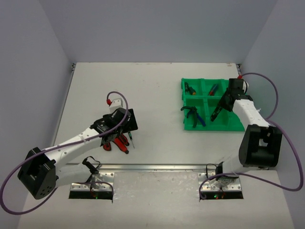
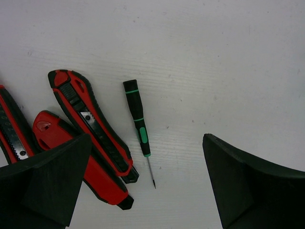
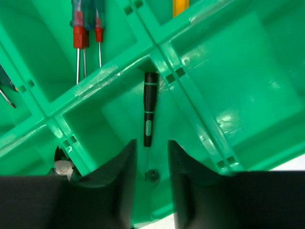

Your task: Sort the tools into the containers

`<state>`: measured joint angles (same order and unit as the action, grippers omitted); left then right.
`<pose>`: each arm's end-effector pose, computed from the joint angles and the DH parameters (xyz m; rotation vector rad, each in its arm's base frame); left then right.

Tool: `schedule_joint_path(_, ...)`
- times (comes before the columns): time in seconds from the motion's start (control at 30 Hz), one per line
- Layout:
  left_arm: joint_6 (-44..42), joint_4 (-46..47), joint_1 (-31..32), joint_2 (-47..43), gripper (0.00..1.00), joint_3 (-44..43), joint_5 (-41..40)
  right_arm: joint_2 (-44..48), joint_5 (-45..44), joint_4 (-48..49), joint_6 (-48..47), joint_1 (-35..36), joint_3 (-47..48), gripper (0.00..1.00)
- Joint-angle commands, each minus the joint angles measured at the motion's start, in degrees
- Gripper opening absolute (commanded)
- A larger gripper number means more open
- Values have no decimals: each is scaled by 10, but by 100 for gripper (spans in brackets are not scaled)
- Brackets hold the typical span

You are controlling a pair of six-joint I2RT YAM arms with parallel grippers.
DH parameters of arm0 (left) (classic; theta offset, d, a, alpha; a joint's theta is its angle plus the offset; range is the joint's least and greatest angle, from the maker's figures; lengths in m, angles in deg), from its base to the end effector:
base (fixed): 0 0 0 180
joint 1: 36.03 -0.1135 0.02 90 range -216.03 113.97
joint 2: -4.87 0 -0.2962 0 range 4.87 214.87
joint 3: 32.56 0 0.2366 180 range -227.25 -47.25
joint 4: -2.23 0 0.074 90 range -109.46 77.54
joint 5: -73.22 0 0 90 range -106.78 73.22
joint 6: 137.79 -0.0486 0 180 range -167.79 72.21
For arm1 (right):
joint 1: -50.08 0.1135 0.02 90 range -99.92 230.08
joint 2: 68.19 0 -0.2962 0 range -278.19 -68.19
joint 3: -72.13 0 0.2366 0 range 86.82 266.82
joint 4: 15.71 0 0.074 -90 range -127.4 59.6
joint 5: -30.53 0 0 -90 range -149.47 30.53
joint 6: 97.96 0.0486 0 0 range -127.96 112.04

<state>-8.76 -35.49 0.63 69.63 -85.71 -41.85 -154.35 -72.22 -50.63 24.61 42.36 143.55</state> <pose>0.1746 -0.1043 0.2443 -0.2395 2.3189 -0.1204 0.3033 -0.0519 0.2563 0.9222 2.2268 -0.0724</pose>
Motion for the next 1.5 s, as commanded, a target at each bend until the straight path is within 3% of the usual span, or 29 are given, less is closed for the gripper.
schedule_joint_path(0.0, -12, 15, -5, 9, 100, -25, 11, -4, 11, 19, 15, 2, 10, 66)
schedule_joint_path(0.1, -11, 30, -5, 28, 100, -24, 28, 14, 17, 4, 15, 1, 20, 76)
schedule_joint_path(0.37, -11, 53, -5, 106, 99, -46, 56, 143, 132, 14, 12, 9, -14, 80)
schedule_joint_path(0.43, -11, 56, -5, 133, 94, -57, 53, 173, 165, 23, 11, 12, -25, 81)
schedule_joint_path(0.57, 4, 49, -5, 179, 76, -75, 29, 193, 212, 55, 12, 12, -48, 88)
schedule_joint_path(0.8, 36, 38, -5, 247, 70, -84, -5, 180, 279, 84, 28, 13, -64, 89)
schedule_joint_path(0.93, 34, 58, -5, 272, 35, -75, 15, 183, 307, 110, 37, 15, -78, 91)
schedule_joint_path(0.97, 30, 72, -5, 273, 28, -70, 22, 184, 313, 113, 37, 17, -79, 98)
schedule_joint_path(1.03, 27, 91, -5, 276, 13, -64, 47, 186, 340, 120, 34, 22, -80, 99)
schedule_joint_path(1.13, 14, 128, -3, 262, 0, -54, 99, 185, 419, 159, 35, 34, -87, 99)
schedule_joint_path(1.23, -5, 173, 5, 227, 0, -38, 140, 165, 495, 193, 42, 63, -89, 99)
schedule_joint_path(1.3, -24, 253, 25, 170, 0, -7, 167, 147, 519, 188, 26, 130, -75, 99)
schedule_joint_path(1.4, -29, 403, 41, 69, 0, 69, 234, 147, 481, 184, 35, 213, -90, 99)
schedule_joint_path(1.47, -15, 466, 44, 6, 0, 103, 283, 159, 494, 259, 67, 237, -127, 99)
